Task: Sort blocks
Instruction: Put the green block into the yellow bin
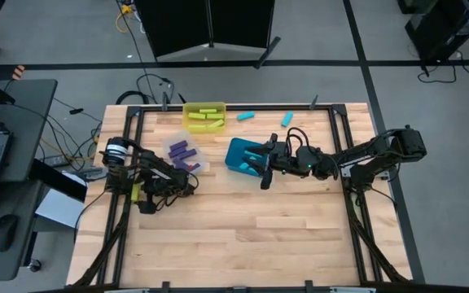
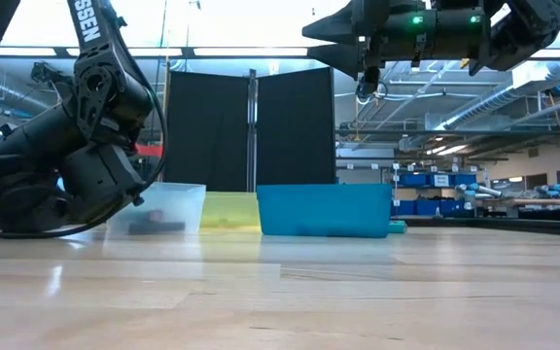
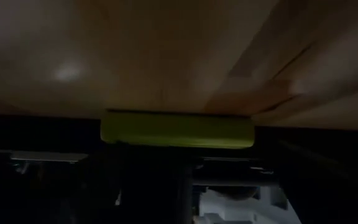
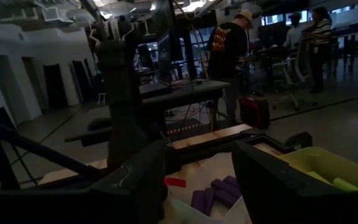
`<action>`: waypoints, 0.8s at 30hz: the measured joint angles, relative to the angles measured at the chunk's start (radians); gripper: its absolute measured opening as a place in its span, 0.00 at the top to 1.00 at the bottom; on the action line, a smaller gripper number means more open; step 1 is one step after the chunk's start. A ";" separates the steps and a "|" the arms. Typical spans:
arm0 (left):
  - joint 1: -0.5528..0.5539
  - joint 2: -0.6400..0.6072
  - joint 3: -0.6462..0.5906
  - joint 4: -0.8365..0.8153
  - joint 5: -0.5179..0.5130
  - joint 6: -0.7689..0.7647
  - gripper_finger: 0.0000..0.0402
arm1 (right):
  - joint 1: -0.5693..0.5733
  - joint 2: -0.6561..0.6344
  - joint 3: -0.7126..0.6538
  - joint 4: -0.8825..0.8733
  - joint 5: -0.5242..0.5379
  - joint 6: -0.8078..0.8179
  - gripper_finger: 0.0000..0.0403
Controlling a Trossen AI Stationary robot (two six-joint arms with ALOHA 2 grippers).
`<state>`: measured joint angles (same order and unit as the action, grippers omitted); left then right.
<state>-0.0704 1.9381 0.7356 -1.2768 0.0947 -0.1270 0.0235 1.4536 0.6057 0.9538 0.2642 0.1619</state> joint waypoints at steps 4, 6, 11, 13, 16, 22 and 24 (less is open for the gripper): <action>-0.002 0.000 0.004 -0.001 -0.016 0.010 0.01 | 0.000 0.000 0.000 0.000 0.000 0.000 0.51; -0.003 0.000 -0.003 0.012 -0.014 0.002 0.01 | 0.000 0.000 0.000 0.001 0.000 0.000 0.51; -0.002 -0.001 -0.008 0.020 -0.018 -0.012 0.01 | 0.000 0.000 0.000 0.000 -0.001 0.000 0.51; -0.003 -0.001 -0.008 0.021 -0.010 -0.011 0.01 | 0.000 0.000 0.000 0.000 -0.001 0.000 0.51; -0.002 0.000 -0.008 0.021 0.014 -0.016 0.01 | 0.000 0.000 0.000 0.000 -0.001 0.000 0.51; -0.022 0.000 0.012 0.018 0.062 -0.051 0.01 | 0.001 0.000 0.000 0.000 -0.002 0.003 0.51; -0.030 0.001 0.029 0.014 0.067 -0.058 0.01 | 0.001 0.000 0.000 0.000 -0.002 0.002 0.51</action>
<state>-0.1005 1.9392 0.7641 -1.2625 0.1615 -0.1847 0.0246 1.4536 0.6056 0.9543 0.2626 0.1642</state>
